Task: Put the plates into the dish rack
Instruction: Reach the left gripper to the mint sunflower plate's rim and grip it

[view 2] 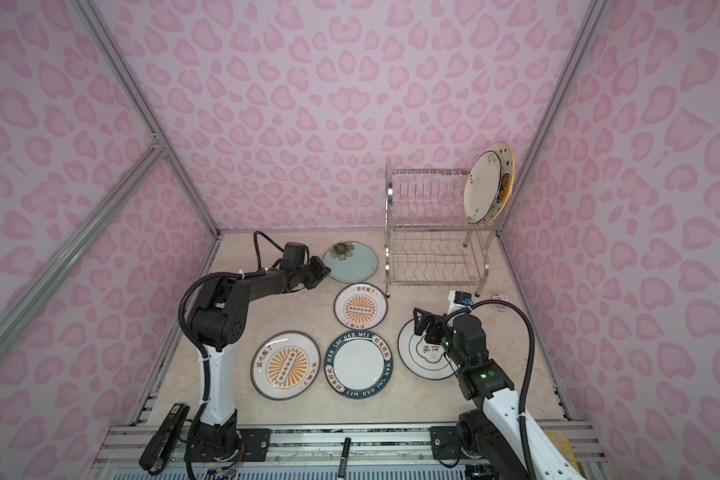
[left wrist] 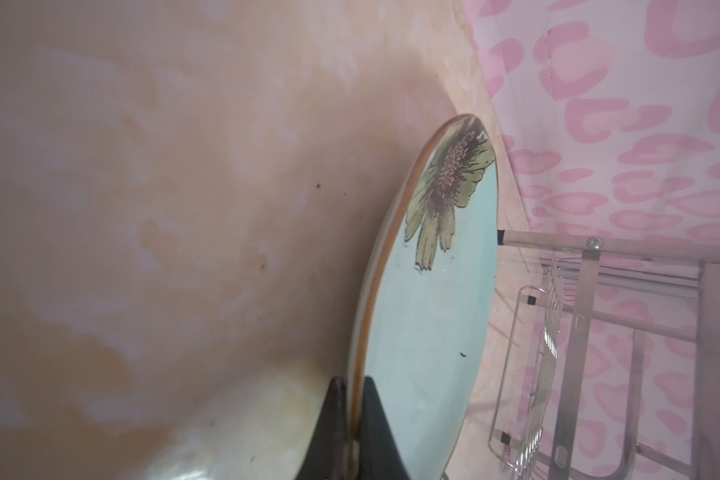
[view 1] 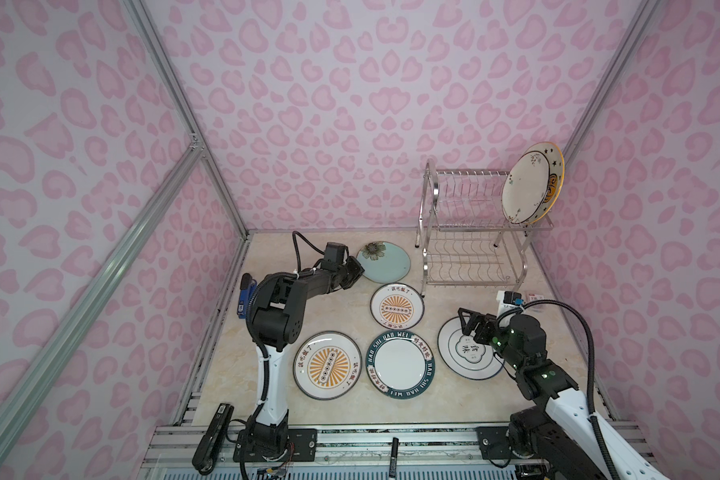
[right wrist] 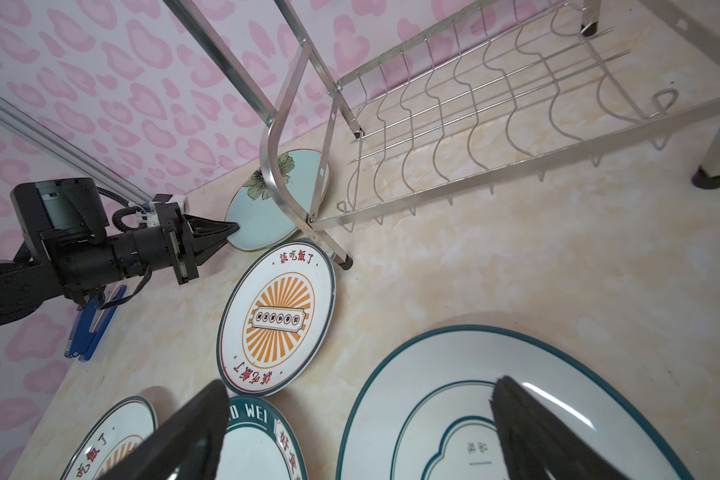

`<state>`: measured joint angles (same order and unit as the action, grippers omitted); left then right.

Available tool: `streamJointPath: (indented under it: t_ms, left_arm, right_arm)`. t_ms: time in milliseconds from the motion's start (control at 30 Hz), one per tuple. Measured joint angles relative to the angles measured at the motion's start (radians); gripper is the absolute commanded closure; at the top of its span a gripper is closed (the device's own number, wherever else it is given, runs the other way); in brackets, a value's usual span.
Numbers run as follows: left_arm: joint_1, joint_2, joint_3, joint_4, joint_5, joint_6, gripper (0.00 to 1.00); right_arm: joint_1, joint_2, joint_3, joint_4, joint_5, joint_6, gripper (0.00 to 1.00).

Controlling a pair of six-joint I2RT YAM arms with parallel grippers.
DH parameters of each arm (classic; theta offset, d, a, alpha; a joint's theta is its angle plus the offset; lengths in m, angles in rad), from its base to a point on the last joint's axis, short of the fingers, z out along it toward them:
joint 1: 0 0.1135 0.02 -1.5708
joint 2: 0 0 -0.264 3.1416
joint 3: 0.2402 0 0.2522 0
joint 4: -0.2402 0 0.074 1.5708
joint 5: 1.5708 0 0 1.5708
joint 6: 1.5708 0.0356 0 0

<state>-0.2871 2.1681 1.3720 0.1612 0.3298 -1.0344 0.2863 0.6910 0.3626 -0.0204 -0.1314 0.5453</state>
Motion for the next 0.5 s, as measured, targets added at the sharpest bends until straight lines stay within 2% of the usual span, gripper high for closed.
streamJointPath:
  t_ms: [300,500]
  left_arm:
    - [0.091,-0.172,-0.226,0.028,0.048,0.024,0.96]
    - [0.118,-0.257,-0.316,0.037,0.101,0.045,0.96]
  right_arm:
    - [0.011,0.064,0.005,0.02,-0.034,-0.003,0.03]
    - [0.1,0.169,0.042,0.061,-0.024,-0.003,0.02]
